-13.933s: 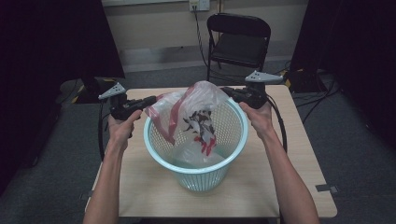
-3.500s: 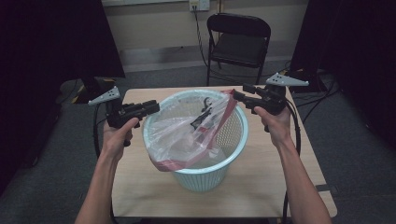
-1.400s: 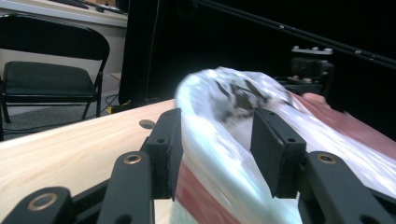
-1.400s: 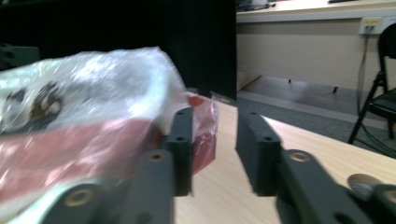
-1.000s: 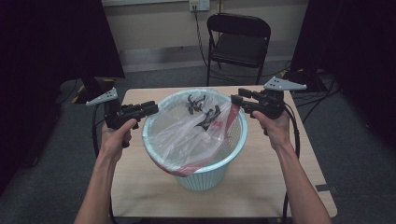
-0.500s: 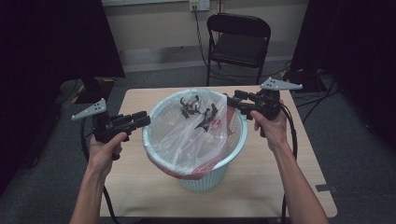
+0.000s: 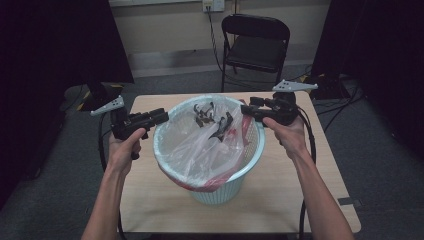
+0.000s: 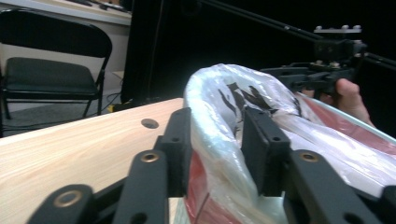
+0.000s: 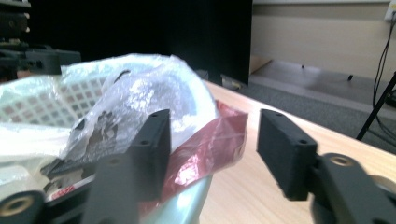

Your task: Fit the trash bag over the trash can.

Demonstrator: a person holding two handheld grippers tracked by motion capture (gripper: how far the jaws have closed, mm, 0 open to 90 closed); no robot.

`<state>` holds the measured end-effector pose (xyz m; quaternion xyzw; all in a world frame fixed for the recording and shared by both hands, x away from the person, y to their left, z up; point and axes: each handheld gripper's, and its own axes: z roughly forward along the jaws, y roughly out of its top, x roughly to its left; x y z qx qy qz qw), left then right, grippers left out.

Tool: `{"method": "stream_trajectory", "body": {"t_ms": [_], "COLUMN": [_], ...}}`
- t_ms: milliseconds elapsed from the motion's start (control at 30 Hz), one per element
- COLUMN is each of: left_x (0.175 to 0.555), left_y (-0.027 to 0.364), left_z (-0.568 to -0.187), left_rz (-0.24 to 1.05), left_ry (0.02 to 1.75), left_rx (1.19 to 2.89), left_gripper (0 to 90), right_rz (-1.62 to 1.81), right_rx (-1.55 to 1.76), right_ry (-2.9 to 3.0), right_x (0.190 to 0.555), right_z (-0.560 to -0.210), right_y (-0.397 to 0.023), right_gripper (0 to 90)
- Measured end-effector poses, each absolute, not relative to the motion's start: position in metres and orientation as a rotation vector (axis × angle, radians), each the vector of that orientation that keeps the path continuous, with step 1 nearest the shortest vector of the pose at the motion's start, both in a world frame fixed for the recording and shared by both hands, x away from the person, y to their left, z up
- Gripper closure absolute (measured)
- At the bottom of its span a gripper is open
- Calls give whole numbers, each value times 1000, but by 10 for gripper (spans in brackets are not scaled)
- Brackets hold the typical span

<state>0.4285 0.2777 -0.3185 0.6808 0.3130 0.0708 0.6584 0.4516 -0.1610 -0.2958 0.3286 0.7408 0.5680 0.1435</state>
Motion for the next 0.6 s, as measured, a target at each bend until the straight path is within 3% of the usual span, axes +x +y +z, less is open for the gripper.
{"method": "stream_trajectory", "body": {"t_ms": [67, 333, 467, 600], "left_x": [424, 403, 400, 404], "left_y": [279, 283, 285, 282], "left_z": [-317, -317, -318, -317], "left_rz": [168, 210, 211, 205], "left_ry": [701, 695, 692, 696], "left_rx": [1553, 1553, 1549, 1557], "left_gripper": [662, 659, 656, 638], "right_rz": [1635, 1710, 1715, 1741], "right_rx": [931, 924, 941, 936], "right_ry": [2146, 2040, 2036, 2055], "right_x": [450, 443, 442, 446], "right_z": [-295, -290, -294, -291], "right_y": [-160, -170, -178, -174], "right_gripper": [635, 900, 900, 627]}}
